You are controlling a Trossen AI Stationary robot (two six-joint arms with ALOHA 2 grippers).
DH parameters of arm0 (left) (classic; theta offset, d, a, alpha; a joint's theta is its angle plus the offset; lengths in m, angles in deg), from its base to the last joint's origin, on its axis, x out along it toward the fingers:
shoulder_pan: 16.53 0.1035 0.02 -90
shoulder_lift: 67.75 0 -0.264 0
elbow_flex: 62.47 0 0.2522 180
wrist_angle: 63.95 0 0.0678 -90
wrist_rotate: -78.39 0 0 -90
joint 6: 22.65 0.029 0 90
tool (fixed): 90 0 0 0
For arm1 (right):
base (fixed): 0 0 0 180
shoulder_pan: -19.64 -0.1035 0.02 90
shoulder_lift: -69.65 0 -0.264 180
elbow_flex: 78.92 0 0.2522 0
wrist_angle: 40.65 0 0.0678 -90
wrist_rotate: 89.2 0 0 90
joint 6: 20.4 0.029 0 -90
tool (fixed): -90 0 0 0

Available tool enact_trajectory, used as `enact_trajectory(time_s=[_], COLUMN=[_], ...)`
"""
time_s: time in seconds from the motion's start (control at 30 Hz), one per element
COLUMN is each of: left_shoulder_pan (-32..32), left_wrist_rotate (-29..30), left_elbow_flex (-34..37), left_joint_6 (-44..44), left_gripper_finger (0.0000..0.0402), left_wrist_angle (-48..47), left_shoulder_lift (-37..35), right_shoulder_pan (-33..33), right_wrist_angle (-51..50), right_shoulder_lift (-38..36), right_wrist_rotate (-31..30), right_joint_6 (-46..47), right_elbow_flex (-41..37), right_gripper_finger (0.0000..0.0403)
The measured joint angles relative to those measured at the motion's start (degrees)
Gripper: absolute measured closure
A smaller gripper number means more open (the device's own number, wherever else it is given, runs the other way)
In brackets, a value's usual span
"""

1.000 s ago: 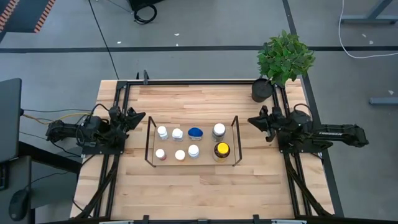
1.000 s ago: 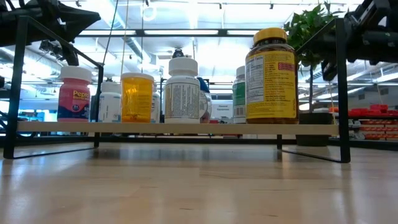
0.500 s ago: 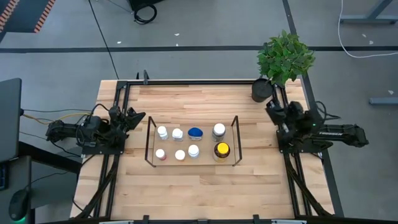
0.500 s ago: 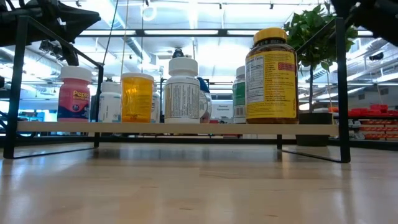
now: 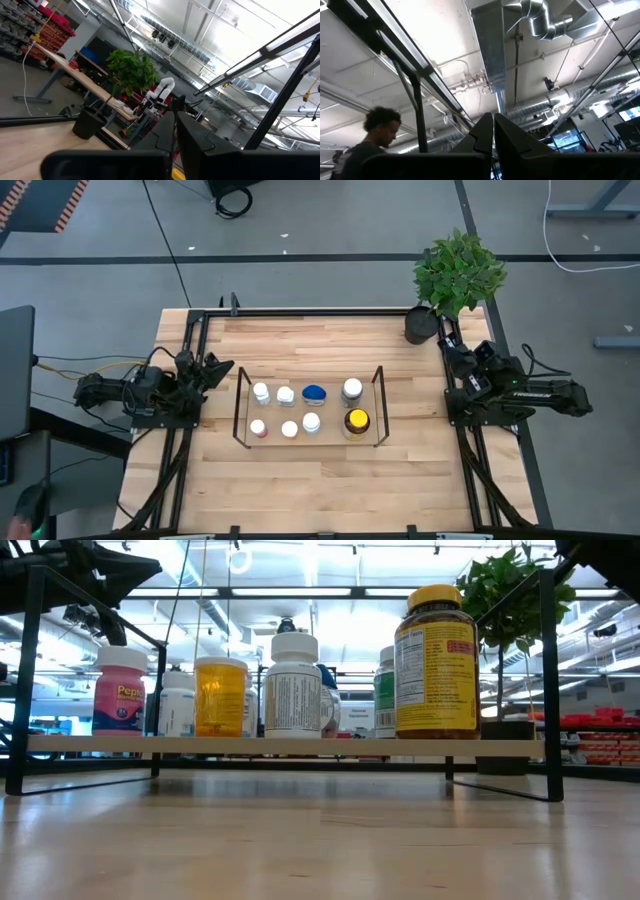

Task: Pick and place medicine bottles onto shelf by color
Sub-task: Return to Home Position

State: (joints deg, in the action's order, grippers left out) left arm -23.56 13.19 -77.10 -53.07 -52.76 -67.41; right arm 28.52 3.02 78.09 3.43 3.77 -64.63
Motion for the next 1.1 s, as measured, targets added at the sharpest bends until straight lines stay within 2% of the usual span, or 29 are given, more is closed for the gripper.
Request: enact_trajectory(time_s=[0.27,0.67,1.1], left_shoulder_pan=[0.0,0.0,0.0], left_wrist_rotate=[0.0,0.0,0.0], left_elbow_flex=[0.0,0.0,0.0], left_joint_6=[0.0,0.0,0.0], left_gripper_finger=[0.0366,0.0378,0.0367], left_wrist_angle=[0.0,0.0,0.0], left_shoulder_lift=[0.0,0.0,0.0], right_shoulder_pan=[0.0,0.0,0.0], right_wrist_angle=[0.0,0.0,0.0], right_shoulder_lift=[0.0,0.0,0.0], right_wrist_rotate=[0.0,0.0,0.0], right_joint_6=[0.0,0.0,0.0], right_elbow_flex=[0.0,0.0,0.0], right_gripper_finger=[0.0380,0.0380,0.0379])
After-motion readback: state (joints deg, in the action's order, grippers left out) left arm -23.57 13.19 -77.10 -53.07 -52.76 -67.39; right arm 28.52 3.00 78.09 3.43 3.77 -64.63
